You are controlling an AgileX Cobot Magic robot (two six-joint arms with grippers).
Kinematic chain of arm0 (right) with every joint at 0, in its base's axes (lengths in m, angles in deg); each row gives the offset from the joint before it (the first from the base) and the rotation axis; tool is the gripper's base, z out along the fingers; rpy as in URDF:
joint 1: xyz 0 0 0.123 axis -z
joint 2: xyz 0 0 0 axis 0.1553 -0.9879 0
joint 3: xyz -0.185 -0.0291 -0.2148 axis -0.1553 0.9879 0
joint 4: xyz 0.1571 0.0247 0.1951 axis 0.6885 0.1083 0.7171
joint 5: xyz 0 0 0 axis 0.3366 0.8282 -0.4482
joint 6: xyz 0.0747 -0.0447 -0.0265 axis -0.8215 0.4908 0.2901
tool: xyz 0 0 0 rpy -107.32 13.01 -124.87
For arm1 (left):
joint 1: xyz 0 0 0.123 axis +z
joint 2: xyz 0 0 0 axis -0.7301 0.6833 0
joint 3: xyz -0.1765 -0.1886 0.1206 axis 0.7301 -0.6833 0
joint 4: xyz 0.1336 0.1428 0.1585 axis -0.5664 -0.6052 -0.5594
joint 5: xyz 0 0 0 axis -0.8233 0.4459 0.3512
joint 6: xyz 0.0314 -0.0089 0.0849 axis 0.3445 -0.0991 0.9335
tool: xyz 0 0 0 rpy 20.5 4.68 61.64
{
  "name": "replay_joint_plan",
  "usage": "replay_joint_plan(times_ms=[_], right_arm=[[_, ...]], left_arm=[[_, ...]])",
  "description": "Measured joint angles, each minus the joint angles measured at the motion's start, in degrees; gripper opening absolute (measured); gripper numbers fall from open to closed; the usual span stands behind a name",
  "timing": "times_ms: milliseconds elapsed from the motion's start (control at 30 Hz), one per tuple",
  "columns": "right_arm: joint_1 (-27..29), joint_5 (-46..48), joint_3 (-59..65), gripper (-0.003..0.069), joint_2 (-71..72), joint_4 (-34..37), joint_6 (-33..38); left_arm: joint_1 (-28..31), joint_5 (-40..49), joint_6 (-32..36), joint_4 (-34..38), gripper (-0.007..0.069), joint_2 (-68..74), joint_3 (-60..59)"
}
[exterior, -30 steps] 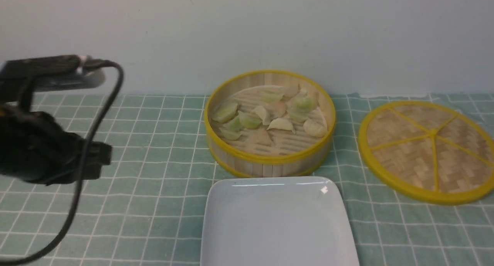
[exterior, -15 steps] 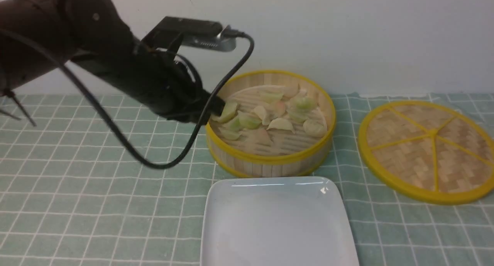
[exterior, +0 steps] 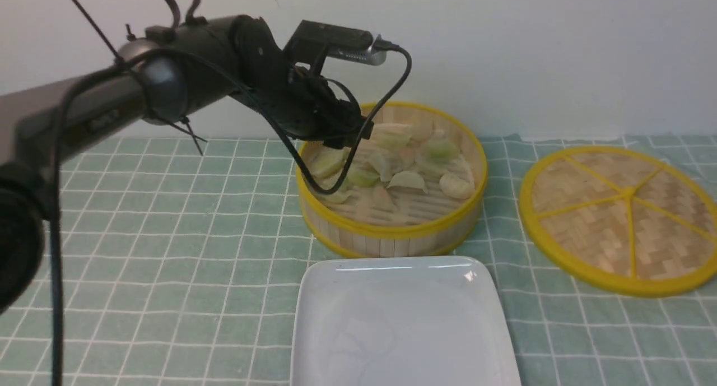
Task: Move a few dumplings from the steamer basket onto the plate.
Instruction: Use the left arm to grab a dumpling from the steamer
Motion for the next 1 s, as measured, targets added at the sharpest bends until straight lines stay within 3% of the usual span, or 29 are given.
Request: replay_joint_plan(times_ms=[133,333,500,700,767,1000], right_arm=[[0.00,0.00,0.00,-0.0015,0.00,0.00,-0.35],[0.00,0.04,0.00,-0.0015,0.00,0.00,-0.47],[0.00,0.04,0.00,-0.0015,0.00,0.05,-1.25],[0.00,0.04,0.00,-0.0015,0.00,0.05,-1.87],[0.00,0.04,0.00,-0.0015,0.00,0.05,-1.87],[0.00,0.04,0.00,-0.0015,0.00,0.05,-1.87]], left_arm=[[0.00,0.24,-0.50,0.34,0.0440,5.13,3.88],[0.00,0.58,-1.47,1.76,0.0429,8.51,5.97],[0.00,2.66,-1.47,2.18,0.0341,9.78,6.08],[-0.07,3.78,-1.47,2.63,0.0063,9.78,6.37],[-0.07,5.60,-1.47,2.44,0.0013,9.32,6.37],[-0.07,9.36,-1.47,2.12,-0.0006,4.00,6.37]])
